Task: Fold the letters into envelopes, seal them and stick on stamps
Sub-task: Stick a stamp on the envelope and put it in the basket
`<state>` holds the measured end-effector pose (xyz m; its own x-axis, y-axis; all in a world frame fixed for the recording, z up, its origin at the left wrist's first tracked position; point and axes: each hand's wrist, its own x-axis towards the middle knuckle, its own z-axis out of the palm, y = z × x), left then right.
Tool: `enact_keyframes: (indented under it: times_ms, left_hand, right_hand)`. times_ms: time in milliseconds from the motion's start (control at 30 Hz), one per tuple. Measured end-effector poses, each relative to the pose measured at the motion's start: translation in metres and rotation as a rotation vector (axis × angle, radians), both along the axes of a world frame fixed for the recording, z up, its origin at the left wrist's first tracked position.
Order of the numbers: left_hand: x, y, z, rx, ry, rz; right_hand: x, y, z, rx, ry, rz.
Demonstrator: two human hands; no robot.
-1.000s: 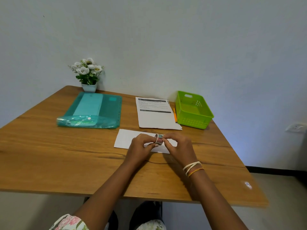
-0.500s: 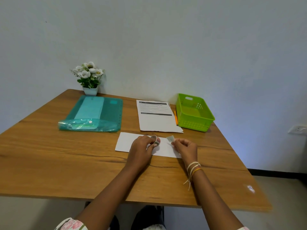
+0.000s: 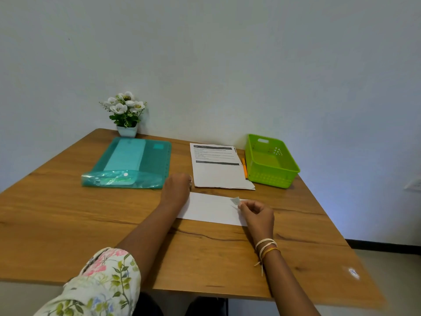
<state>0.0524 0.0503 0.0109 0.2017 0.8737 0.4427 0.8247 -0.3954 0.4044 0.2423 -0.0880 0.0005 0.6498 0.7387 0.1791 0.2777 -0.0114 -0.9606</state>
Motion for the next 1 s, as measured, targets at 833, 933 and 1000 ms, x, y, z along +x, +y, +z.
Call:
enact_keyframes:
  times_ms: [833,933,1000]
  left_hand:
    - [0.096,-0.075,-0.006,-0.047,-0.448,-0.573]
    - [0.096,-0.074,-0.008,0.048,-0.447,-0.590]
    - [0.096,-0.074,-0.010,0.082,-0.462,-0.600]
  right_hand:
    - [0.020,0.005,0.000,0.261,0.650,-0.025]
    - [0.021,0.006,-0.001,0.257,0.650,0.003]
    - [0.021,0.006,-0.002,0.258,0.660,0.014]
